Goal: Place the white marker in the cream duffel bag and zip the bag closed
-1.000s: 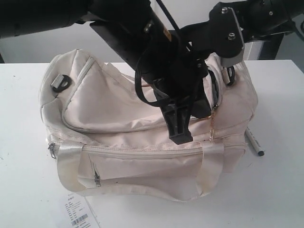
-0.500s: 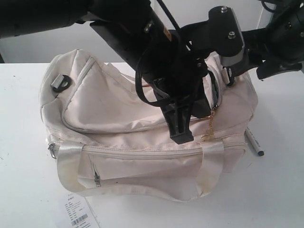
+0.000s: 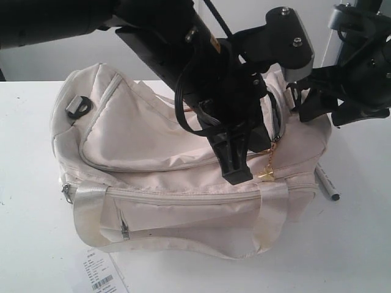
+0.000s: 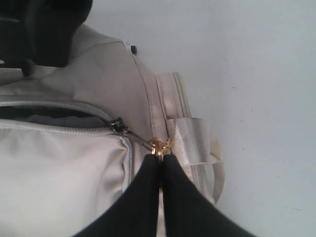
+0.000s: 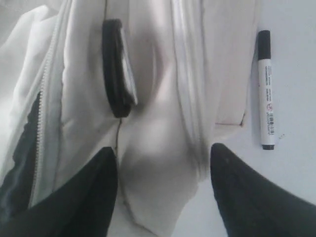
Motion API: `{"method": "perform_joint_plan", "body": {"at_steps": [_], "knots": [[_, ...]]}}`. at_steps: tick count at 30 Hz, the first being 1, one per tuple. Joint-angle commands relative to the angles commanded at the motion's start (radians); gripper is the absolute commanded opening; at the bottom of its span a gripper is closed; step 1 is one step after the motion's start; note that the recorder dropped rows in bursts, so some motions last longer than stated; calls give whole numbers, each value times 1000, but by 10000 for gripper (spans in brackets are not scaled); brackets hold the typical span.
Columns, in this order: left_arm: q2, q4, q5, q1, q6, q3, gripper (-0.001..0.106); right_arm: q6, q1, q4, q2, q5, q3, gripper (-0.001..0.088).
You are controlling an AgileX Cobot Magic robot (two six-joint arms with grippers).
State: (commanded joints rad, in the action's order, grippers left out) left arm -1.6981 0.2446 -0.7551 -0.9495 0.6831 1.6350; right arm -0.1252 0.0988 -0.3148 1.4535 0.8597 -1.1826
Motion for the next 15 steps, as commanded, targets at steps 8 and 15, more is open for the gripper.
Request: {"method": "perform_joint_plan", "body": {"at_steps": [8,15], "knots": [[0,9,2,0,0,0,0,-2,0,-44,72,-11,-2,658],[0,24,0,0,0,0,0,-5,0,-107,74,-85,-2,25]]}}
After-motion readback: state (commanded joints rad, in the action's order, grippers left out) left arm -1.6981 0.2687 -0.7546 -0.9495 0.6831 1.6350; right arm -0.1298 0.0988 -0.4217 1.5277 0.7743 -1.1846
